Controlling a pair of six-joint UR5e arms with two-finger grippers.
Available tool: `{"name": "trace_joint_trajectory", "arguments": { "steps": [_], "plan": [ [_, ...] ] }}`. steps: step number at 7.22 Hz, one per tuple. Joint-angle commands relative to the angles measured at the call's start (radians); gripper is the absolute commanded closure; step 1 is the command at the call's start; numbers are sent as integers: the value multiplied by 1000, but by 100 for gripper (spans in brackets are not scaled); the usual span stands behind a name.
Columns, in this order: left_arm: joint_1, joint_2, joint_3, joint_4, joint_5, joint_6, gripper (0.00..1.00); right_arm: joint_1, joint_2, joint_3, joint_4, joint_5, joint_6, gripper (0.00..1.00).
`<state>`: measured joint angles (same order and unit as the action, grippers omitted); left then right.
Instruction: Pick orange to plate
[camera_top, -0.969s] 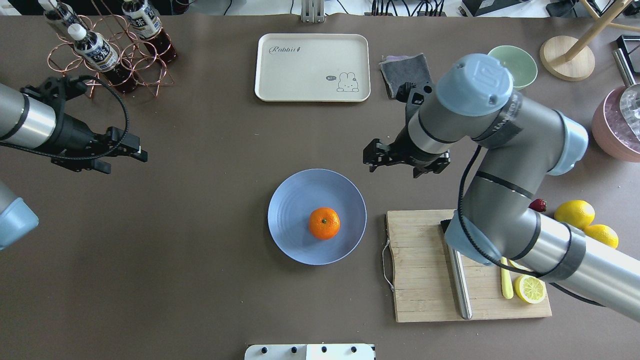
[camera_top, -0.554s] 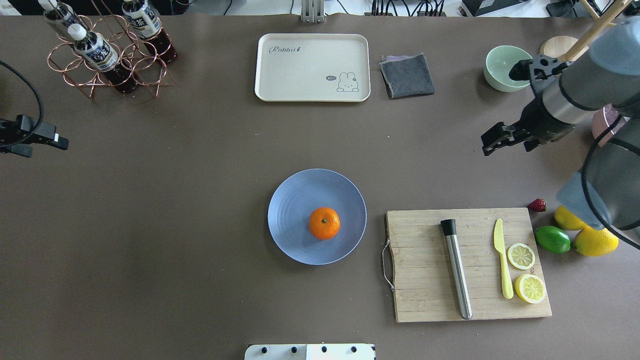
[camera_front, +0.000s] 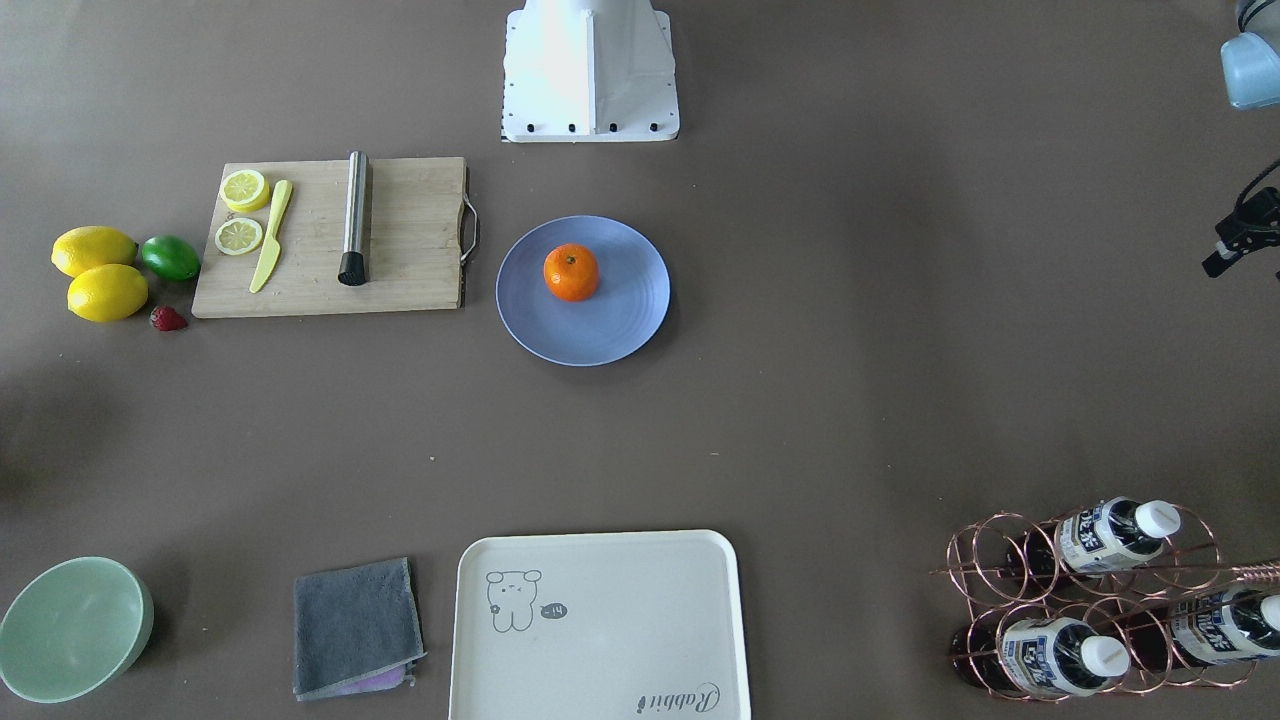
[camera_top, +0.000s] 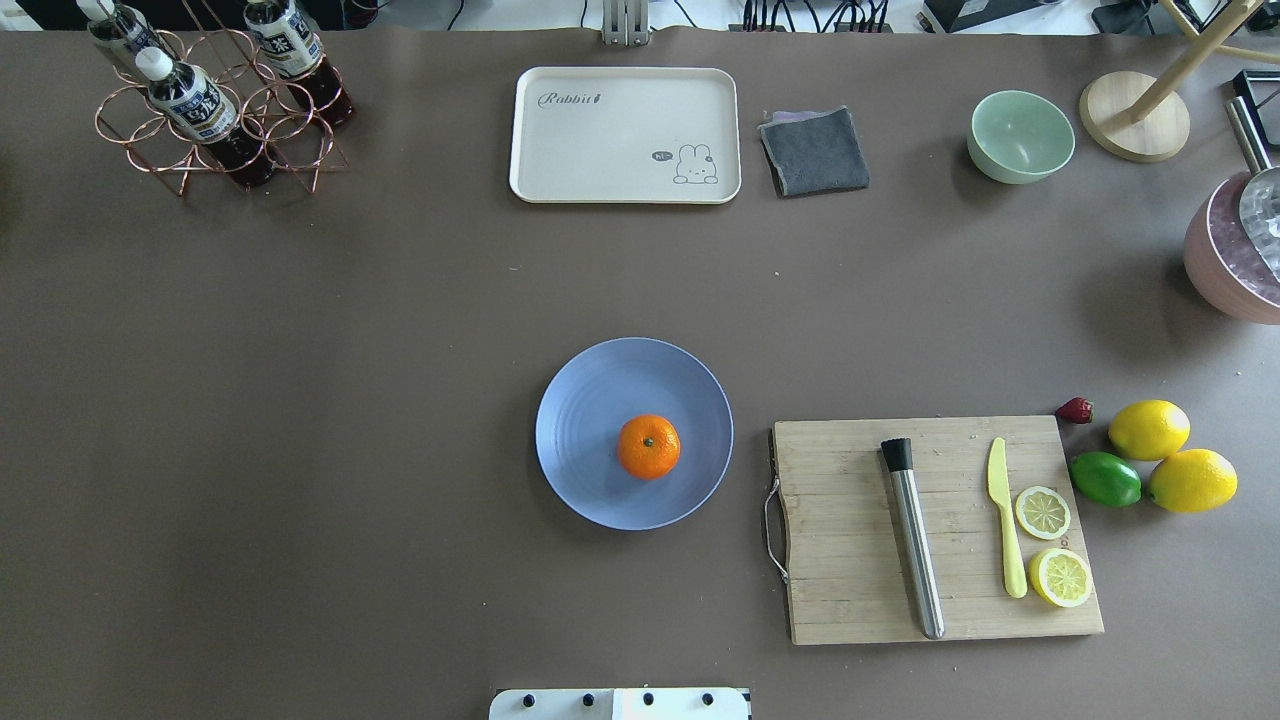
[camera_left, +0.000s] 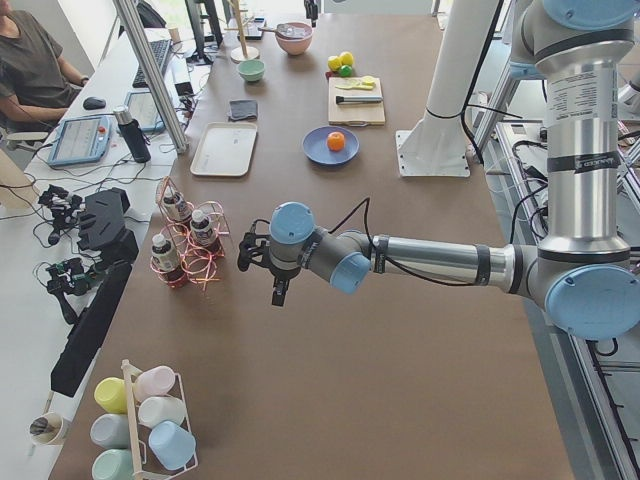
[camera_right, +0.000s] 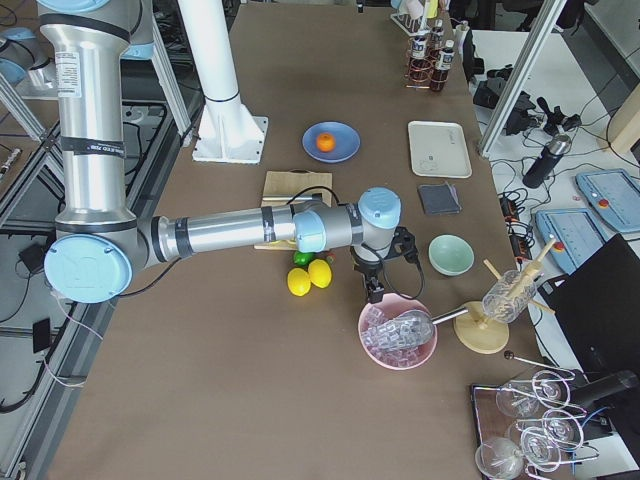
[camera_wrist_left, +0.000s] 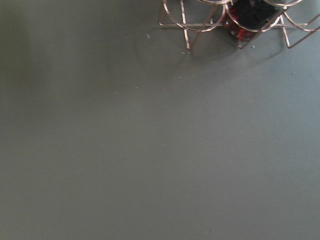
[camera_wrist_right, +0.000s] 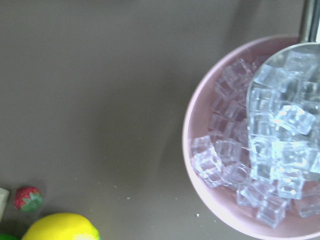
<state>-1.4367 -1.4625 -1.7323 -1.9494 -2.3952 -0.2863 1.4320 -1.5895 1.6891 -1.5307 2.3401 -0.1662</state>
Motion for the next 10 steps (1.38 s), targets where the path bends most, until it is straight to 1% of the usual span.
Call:
{"name": "trace_joint_trajectory", "arguments": {
  "steps": [1,6,10],
  "plan": [
    [-51,-13,-51,194,8,111,3,54,-30,-42,3,13,-84,0],
    [-56,-6,-66,204,14,110,3,56,-32,-42,3,11,-76,0],
    [-57,10,-69,196,1,113,3,56,-27,-43,3,11,-70,0]
  ]
}}
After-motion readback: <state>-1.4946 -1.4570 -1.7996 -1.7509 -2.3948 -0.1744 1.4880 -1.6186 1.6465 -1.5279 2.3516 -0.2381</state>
